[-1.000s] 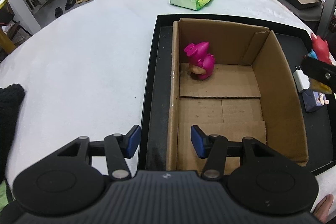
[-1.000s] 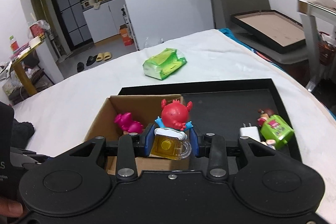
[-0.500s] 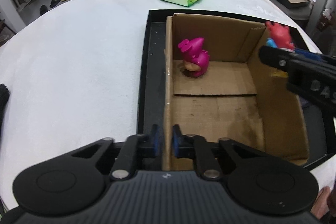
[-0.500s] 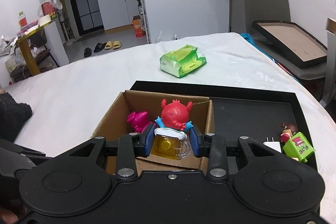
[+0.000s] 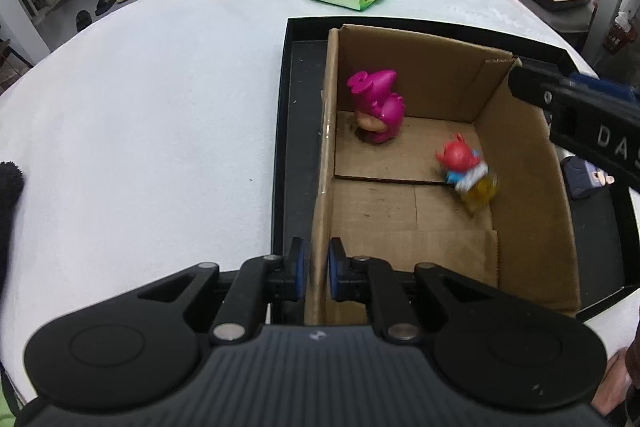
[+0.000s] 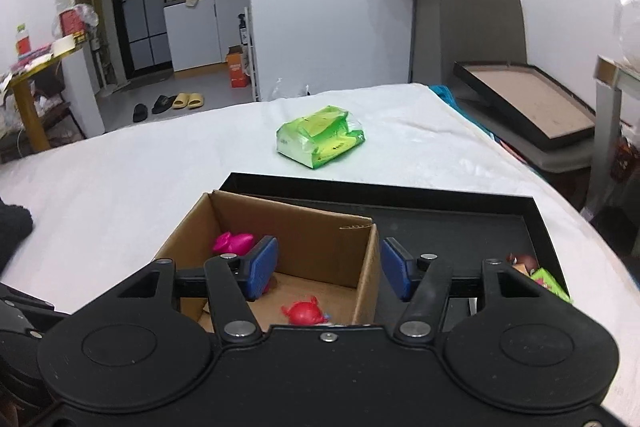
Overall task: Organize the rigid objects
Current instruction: 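Release the red padlock figure into the box with the right tool while the left holds the box, then grasp the lavender cube figure with the right tool and lift it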
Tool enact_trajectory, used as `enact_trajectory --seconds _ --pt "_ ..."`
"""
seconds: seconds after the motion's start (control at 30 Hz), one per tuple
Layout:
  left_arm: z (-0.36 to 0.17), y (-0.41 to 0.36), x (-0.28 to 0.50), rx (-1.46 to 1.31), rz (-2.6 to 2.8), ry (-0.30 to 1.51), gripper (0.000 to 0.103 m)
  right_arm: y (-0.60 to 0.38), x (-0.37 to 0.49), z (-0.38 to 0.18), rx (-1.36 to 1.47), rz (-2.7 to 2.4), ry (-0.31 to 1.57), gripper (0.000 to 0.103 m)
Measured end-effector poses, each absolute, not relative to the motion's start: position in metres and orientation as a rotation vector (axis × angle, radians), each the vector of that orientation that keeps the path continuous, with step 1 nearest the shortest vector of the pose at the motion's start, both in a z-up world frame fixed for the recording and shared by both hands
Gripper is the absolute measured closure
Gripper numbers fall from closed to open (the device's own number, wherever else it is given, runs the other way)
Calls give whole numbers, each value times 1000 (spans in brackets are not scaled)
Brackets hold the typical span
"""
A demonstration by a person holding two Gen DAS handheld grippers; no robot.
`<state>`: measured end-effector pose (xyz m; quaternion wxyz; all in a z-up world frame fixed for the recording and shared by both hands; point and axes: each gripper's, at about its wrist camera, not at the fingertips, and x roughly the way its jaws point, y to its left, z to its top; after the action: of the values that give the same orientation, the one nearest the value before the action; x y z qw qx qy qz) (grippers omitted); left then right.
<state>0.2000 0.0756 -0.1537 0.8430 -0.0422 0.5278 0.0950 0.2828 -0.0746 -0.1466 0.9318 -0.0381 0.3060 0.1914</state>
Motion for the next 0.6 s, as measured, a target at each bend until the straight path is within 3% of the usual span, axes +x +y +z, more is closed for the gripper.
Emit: enact_trajectory --seconds 0.6 --pt "-138 52 202 -9 305 1126 87 -130 288 -173 34 246 757 46"
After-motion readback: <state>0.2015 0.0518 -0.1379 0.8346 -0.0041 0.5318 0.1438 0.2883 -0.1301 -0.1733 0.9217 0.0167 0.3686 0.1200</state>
